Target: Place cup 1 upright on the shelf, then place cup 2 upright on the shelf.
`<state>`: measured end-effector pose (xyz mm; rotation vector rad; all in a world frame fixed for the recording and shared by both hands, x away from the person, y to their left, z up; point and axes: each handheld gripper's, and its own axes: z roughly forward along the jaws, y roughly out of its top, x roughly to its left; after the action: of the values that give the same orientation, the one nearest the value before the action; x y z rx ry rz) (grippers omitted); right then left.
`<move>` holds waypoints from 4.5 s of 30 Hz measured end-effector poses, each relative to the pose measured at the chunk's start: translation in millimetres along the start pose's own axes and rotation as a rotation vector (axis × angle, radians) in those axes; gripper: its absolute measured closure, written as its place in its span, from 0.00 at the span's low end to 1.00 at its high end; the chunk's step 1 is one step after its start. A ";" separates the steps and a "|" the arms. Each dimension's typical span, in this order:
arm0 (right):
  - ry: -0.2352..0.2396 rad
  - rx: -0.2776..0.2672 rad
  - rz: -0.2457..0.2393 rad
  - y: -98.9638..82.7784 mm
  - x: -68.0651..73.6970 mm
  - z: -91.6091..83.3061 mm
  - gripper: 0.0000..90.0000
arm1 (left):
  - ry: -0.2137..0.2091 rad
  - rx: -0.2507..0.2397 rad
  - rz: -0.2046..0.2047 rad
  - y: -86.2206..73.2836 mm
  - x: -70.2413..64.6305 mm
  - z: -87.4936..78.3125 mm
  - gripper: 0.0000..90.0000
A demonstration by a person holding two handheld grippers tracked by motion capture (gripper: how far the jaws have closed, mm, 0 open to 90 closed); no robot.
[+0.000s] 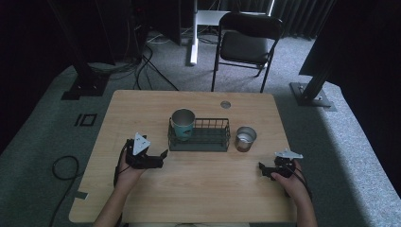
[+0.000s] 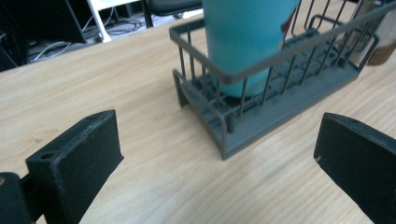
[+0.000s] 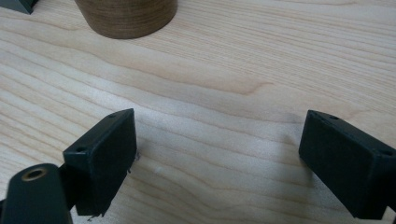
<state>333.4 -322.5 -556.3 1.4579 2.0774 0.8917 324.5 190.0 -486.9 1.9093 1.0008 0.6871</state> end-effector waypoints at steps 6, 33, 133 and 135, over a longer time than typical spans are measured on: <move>0.000 0.000 0.000 0.0 0.0 0.0 0.12 | 0.005 0.028 -0.010 -14.9 6.1 -2.6 0.01; 0.000 -0.001 0.001 0.0 0.0 0.1 0.12 | 0.114 0.125 -0.115 -75.5 39.5 -29.5 0.01; 0.055 -0.037 -0.008 11.7 9.9 3.3 0.12 | 0.243 0.312 -0.283 -108.4 74.4 -42.6 0.02; 0.061 -0.040 -0.003 13.5 11.1 3.6 0.12 | 0.243 0.311 -0.283 -108.4 74.4 -42.6 0.02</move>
<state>340.8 -308.1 -548.9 1.4227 2.0929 0.9828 290.5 305.6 -554.6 1.9187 1.5746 0.6343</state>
